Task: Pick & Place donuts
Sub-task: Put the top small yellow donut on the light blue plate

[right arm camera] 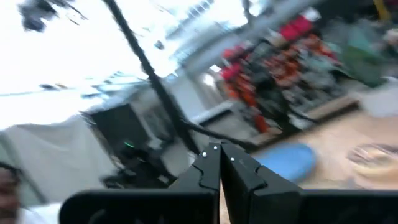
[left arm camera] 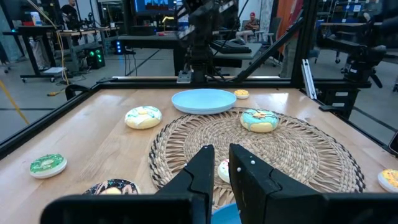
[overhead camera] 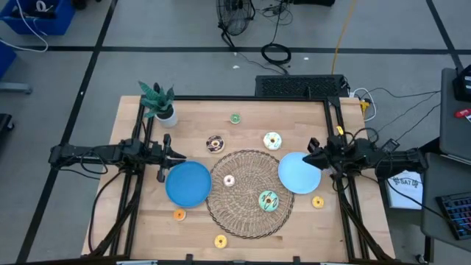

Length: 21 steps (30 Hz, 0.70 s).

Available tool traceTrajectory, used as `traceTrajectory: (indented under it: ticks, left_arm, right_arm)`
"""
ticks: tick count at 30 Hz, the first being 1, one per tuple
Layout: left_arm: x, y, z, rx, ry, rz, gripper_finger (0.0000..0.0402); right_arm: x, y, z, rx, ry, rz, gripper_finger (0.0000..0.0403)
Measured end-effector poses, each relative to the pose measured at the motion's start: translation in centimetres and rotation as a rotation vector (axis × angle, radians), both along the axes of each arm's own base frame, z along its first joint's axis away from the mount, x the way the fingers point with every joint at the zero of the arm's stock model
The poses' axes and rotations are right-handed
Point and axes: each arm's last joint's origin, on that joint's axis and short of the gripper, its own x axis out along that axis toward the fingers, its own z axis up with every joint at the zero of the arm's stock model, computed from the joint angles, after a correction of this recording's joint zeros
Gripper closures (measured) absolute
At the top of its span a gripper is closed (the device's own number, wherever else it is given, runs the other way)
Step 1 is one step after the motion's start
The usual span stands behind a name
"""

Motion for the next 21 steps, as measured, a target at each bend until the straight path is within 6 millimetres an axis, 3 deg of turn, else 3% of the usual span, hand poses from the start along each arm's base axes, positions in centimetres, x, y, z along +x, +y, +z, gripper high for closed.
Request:
traceTrajectory:
  ticks: [4,7,14,18,21]
  left_arm:
    - [0.0,0.0,0.0,0.0,0.0,0.0,0.035]
    - [0.0,0.0,0.0,0.0,0.0,0.0,0.035]
    - [0.0,0.0,0.0,0.0,0.0,0.0,0.035]
    - [0.0,0.0,0.0,0.0,0.0,0.0,0.035]
    - [0.0,0.0,0.0,0.0,0.0,0.0,0.035]
  right_arm:
    - [0.2,0.9,2.2,0.018,-0.06,0.095,0.0403]
    - [1.4,1.8,4.3,0.077,0.065,0.15,0.0403]
    - [6.2,5.6,5.3,0.18,0.899,0.188,0.0403]
    - [6.9,8.5,4.7,0.212,1.415,0.159,0.0403]
    - [6.8,10.9,4.8,0.269,1.651,0.122,0.0403]
